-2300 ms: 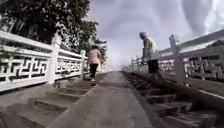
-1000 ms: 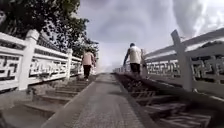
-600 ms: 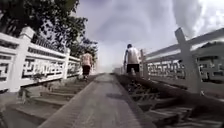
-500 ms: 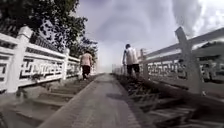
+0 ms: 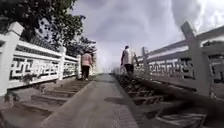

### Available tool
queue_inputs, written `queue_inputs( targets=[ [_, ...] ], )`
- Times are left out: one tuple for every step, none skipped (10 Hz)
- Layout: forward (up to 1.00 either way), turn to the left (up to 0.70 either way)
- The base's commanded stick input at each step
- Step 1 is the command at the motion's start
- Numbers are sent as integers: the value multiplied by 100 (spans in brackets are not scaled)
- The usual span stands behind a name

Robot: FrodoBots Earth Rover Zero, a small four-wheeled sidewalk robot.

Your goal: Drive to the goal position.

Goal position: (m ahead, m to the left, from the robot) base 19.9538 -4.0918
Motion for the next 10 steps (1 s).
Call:
queue_inputs(
  targets=[
    [45,0],
    [45,0],
    [45,0],
    [45,0],
    [45,0],
    [45,0],
    [45,0],
    [45,0],
    [45,0],
    [45,0]
  ],
)
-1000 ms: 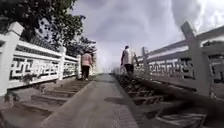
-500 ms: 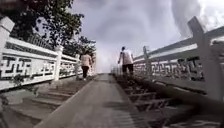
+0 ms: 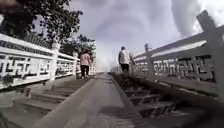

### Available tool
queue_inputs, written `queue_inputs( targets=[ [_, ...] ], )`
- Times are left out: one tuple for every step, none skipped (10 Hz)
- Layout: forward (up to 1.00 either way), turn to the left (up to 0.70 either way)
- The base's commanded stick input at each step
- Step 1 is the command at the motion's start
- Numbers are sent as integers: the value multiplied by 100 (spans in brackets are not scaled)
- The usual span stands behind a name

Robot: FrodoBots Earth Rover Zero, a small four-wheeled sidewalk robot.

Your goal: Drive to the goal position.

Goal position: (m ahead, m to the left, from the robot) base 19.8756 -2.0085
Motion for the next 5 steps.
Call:
queue_inputs(
  targets=[
    [45,0],
    [45,0],
    [45,0],
    [45,0],
    [45,0]
  ],
)
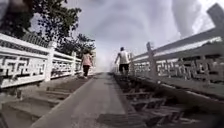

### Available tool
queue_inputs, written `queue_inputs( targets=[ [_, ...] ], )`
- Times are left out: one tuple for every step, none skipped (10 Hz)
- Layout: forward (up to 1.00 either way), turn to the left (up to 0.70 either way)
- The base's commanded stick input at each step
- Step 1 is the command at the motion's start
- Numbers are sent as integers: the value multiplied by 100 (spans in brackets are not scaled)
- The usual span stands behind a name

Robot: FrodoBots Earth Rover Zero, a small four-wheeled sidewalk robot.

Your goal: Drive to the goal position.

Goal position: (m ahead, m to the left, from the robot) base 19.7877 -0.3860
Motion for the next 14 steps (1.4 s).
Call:
queue_inputs(
  targets=[
    [45,0],
    [45,3],
    [45,27],
    [45,27],
    [45,26],
    [45,0],
    [45,0],
    [45,0],
    [45,0],
    [45,0],
    [45,0],
    [45,0],
    [45,0],
    [45,0]
  ],
)
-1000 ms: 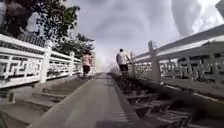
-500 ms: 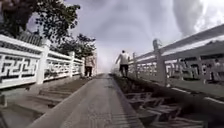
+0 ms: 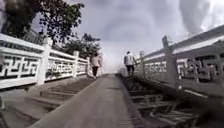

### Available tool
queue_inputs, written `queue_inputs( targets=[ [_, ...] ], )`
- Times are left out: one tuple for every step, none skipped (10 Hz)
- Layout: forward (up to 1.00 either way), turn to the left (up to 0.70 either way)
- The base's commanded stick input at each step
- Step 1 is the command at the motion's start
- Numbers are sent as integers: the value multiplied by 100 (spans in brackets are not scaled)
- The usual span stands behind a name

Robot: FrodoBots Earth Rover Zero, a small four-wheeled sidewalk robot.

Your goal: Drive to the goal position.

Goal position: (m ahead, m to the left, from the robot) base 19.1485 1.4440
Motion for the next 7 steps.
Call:
queue_inputs(
  targets=[
    [45,0],
    [45,0],
    [45,0],
    [45,0],
    [45,0],
    [45,0],
    [45,0]
  ],
)
